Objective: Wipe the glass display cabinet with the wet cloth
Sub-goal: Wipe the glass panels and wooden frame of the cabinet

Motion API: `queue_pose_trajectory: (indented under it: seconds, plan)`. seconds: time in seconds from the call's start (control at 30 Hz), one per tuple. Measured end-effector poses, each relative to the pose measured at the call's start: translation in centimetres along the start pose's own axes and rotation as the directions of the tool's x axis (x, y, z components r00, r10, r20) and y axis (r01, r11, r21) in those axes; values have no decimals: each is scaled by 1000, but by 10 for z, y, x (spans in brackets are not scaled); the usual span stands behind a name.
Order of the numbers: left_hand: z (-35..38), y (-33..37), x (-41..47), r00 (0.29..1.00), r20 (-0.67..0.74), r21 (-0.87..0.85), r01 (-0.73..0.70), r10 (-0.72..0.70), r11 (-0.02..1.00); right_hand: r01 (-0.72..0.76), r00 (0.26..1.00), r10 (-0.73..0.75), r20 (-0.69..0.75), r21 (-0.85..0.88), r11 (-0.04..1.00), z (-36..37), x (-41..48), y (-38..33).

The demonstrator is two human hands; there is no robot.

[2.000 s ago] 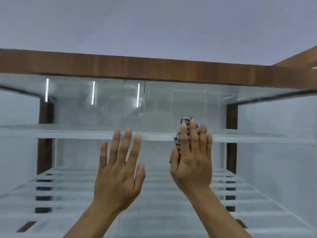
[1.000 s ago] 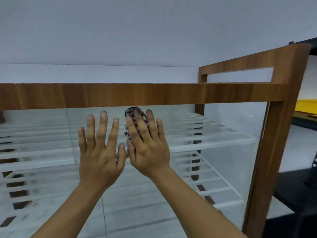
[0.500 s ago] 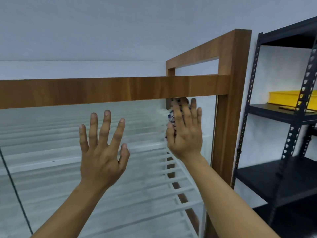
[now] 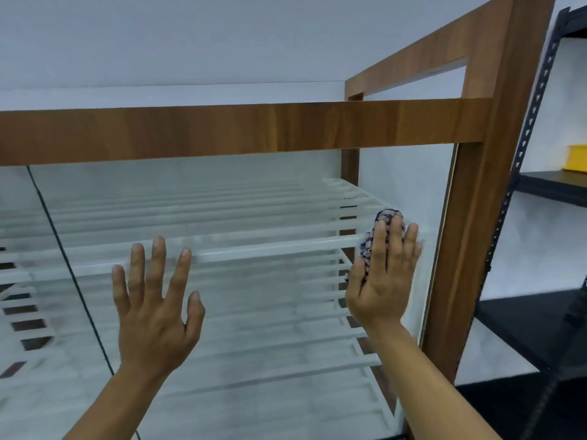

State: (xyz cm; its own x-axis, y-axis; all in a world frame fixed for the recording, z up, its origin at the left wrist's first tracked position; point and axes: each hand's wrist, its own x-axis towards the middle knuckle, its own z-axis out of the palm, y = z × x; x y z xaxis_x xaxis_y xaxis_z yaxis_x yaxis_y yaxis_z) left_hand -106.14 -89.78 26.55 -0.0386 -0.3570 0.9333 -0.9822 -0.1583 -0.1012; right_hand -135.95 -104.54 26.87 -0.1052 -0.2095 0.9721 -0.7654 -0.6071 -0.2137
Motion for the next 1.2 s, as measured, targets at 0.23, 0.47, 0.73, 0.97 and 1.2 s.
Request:
queue_pose_trajectory:
  seconds: [0.23,0.47,0.73,0.97,1.2]
  plan:
    - [-9,-56,-31,999,11,-2,36,-36,999,148,987,-148,65,16,989,39,-10,-133]
    - [-4,-78,-48,1000,-20,-106,-17,14,994,372,919,-373,128,33,928,74,-69,-248]
    - [14,-43,-57,999,-2,-212,-32,32,977,392,915,-388,114,-16,920,54,-98,-160]
    - [31,42,-40,996,11,-228,-81,86,970,262,961,-257,97,-36,964,17,-77,-23]
    - [41,129,2,997,24,-195,-68,74,978,303,949,-303,91,12,953,-12,-35,63]
